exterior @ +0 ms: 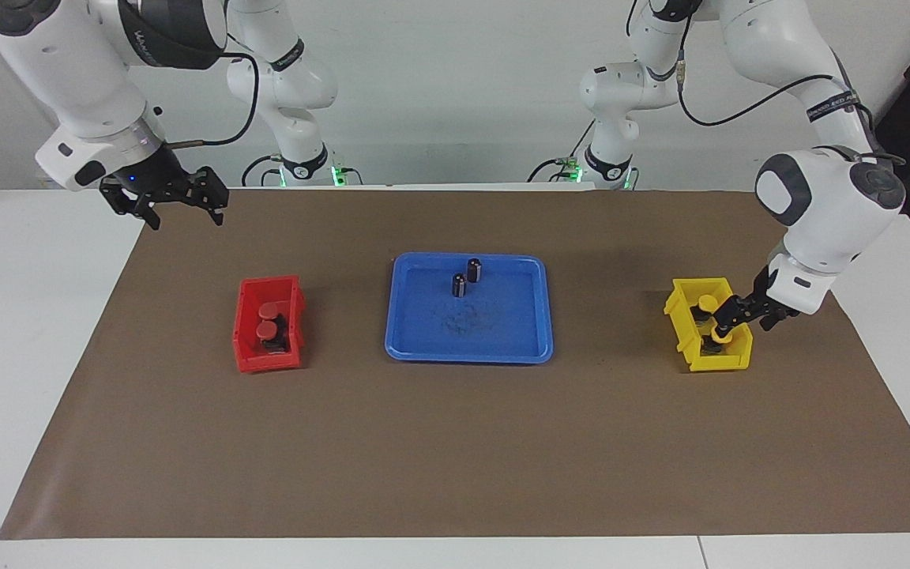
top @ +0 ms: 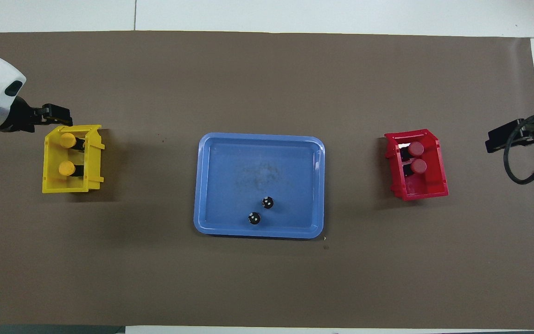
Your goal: Sort red and yellow buttons by color
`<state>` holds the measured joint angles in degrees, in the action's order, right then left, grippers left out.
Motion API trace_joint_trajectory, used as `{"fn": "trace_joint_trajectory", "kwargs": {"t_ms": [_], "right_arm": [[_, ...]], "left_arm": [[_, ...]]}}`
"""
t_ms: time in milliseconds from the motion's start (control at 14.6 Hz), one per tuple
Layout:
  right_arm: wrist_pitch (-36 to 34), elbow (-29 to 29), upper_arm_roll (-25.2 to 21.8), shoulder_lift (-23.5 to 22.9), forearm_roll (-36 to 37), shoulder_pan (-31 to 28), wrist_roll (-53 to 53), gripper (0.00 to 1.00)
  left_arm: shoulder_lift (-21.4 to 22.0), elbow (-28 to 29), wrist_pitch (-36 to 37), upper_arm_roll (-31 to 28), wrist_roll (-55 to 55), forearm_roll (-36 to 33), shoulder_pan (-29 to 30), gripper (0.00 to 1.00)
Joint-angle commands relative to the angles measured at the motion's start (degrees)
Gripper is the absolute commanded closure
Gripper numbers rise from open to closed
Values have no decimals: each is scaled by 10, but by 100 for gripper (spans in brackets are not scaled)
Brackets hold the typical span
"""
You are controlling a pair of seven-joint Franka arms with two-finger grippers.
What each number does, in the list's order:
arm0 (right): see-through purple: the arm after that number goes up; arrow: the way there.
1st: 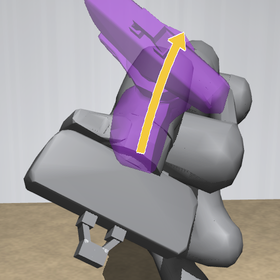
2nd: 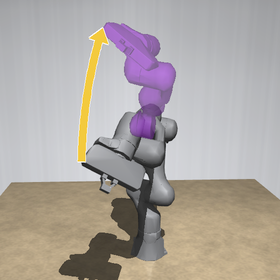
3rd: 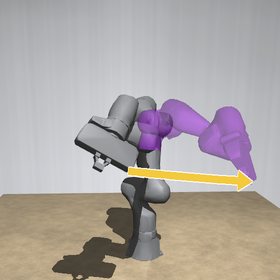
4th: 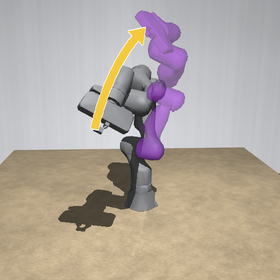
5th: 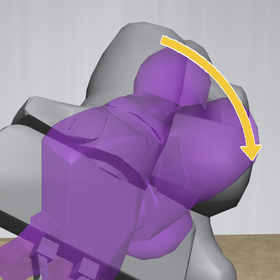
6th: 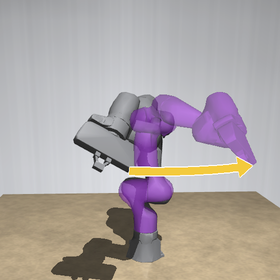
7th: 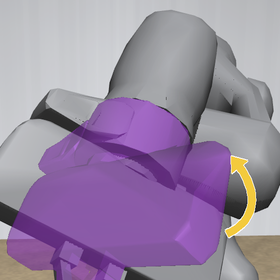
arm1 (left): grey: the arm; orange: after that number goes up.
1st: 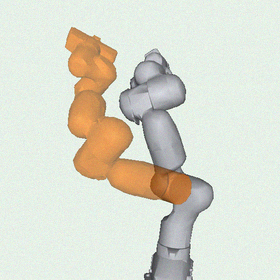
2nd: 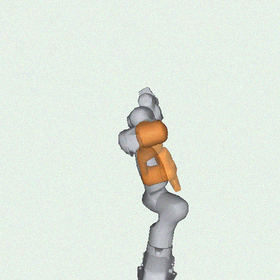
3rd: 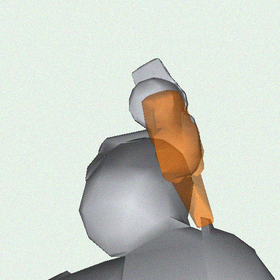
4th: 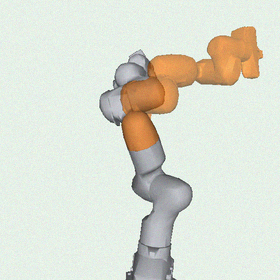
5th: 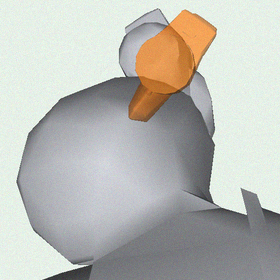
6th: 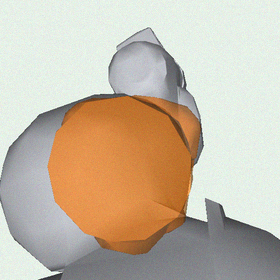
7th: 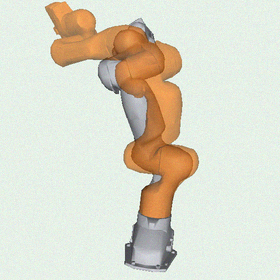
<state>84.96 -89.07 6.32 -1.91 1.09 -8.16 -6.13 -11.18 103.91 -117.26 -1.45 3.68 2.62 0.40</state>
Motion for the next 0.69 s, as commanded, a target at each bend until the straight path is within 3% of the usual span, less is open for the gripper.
{"fn": "trace_joint_trajectory", "kwargs": {"t_ms": [0,274,617], "right_arm": [[-6,-9,2,10,-5,-3,7,0],[-6,-9,2,10,-5,-3,7,0],[-7,-9,1,10,-5,-3,7,0]], "left_arm": [[47,-7,63,2,26,-45,-12,0],[106,-10,109,7,28,-54,-18,0],[101,-134,242,8,34,-64,-26,0]]}}
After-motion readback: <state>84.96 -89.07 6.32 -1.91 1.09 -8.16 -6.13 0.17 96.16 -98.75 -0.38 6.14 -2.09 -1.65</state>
